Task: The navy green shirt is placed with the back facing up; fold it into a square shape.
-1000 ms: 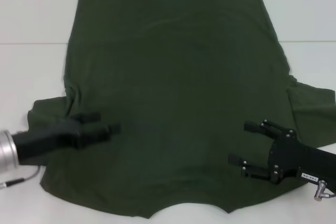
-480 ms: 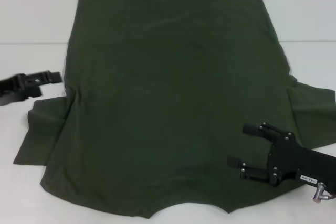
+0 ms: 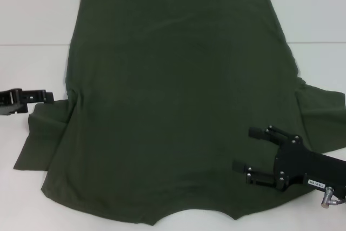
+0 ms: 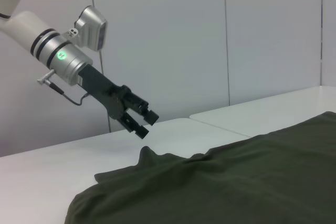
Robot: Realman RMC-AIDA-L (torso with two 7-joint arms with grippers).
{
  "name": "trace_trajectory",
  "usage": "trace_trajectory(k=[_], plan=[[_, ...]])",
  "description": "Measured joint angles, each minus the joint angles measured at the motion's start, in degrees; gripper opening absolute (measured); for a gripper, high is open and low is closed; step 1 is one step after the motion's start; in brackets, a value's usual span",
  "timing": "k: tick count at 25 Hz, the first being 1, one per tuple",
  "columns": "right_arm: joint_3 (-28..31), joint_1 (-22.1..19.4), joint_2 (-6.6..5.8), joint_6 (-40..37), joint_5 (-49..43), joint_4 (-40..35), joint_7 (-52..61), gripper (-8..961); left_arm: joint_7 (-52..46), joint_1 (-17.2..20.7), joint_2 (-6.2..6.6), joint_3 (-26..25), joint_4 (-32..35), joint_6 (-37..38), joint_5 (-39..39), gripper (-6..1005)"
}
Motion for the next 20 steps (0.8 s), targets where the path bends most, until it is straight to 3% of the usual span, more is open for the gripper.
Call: trace_trajectory(k=[20], plan=[[0.01, 0.22, 0.09, 0.11, 0.05, 0.0, 0.05, 912, 4.29, 1.36, -1.48, 2.58, -1.98, -6.32, 3.58, 932]])
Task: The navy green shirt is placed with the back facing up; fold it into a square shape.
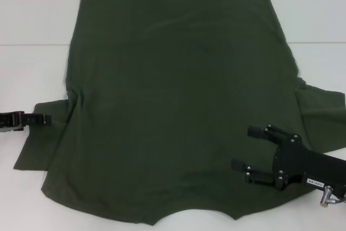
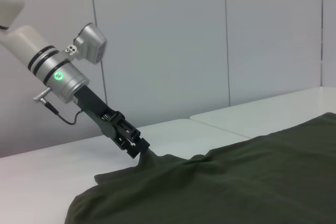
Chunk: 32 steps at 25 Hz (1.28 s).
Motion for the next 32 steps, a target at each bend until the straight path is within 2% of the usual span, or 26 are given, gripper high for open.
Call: trace_trajectory(k=[23, 32], plan=[[0.0, 0.09, 0.0, -0.38, 0.12, 0.0, 0.0, 908, 1.37, -0.48, -0.25, 0.0, -1.62, -2.62, -0.15, 932], [0.0, 0.13, 0.0, -0.38, 0.21, 0.0, 0.0, 906, 1.41, -0.52, -0.91, 2.74, -2.1, -4.13, -0.12, 933]])
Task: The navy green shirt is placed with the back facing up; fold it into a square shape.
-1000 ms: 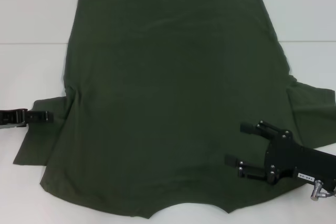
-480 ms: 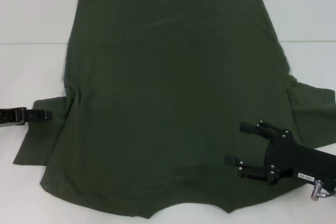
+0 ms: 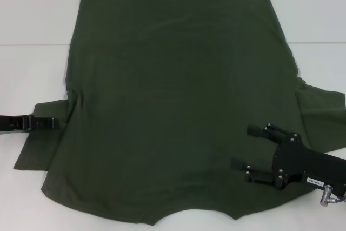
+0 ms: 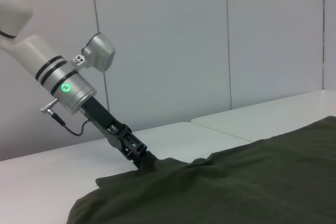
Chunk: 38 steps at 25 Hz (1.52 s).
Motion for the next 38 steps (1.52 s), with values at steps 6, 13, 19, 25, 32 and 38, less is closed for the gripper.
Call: trace_trajectory(k=[6, 13, 19, 25, 32, 38], plan=[[0.0, 0.02, 0.0, -0.01, 0.0, 0.0, 0.0, 905, -0.37, -0.05, 0.0, 0.06, -0.16, 0.16, -0.2, 933], [0.0, 0.1, 0.0, -0.02, 0.0, 0.0, 0.0, 903, -0.02, -0.13, 0.1, 0.06, -1.1, 0.34, -2.05, 932], [0.03, 0.11, 0.0, -0.06, 0.0, 0.0, 0.0, 902, 0.15, -0.13, 0.11, 0.16, -1.11, -0.43, -1.85, 919], [0.13, 0.11, 0.0, -0.07, 0.0, 0.0, 0.0, 901, 1.26, 0.16, -0.12, 0.75, -0.8, -1.42, -2.76, 842], [0.45, 0.12, 0.0, -0.07, -0.01, 0.0, 0.0, 900, 1.74, 0.09, -0.26, 1.44, -0.86, -2.52, -2.61, 654], [0.53, 0.33, 0.0, -0.06, 0.0, 0.0, 0.0, 899, 1.34, 0.13, -0.33, 1.48, -0.93, -3.55, -2.88, 392]])
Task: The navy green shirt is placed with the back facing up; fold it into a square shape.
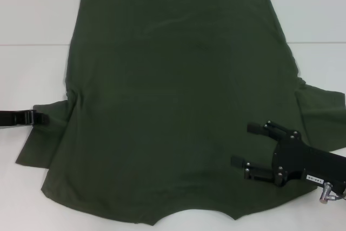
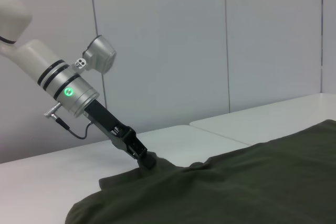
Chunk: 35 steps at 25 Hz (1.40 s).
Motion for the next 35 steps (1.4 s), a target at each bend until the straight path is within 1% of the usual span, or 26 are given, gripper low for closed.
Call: trace_trajectory(k=[2, 10, 14, 23, 35], plan=[[0.0, 0.02, 0.0, 0.0, 0.0, 0.0, 0.0, 898, 0.17, 0.01, 0.0, 0.0, 0.0, -0.01, 0.01, 306], [0.0, 0.04, 0.0, 0.04, 0.05, 0.0, 0.0, 897, 1.21, 0.0, 0.0, 0.16, 0.12, -0.03, 0.37, 55], [0.07, 0.04, 0.0, 0.03, 0.08, 0.0, 0.0, 896, 1.24, -0.01, 0.16, 0.17, 0.76, -0.03, 0.41, 41], [0.17, 0.04, 0.01, -0.07, 0.19, 0.0, 0.0, 894, 0.47, -0.02, 0.8, -0.17, 5.33, -0.49, 1.22, 39], [-0.22, 0.06, 0.0, -0.17, 0.79, 0.0, 0.0, 892, -2.04, -0.24, 0.97, 0.32, 10.86, 0.25, 2.07, 38]])
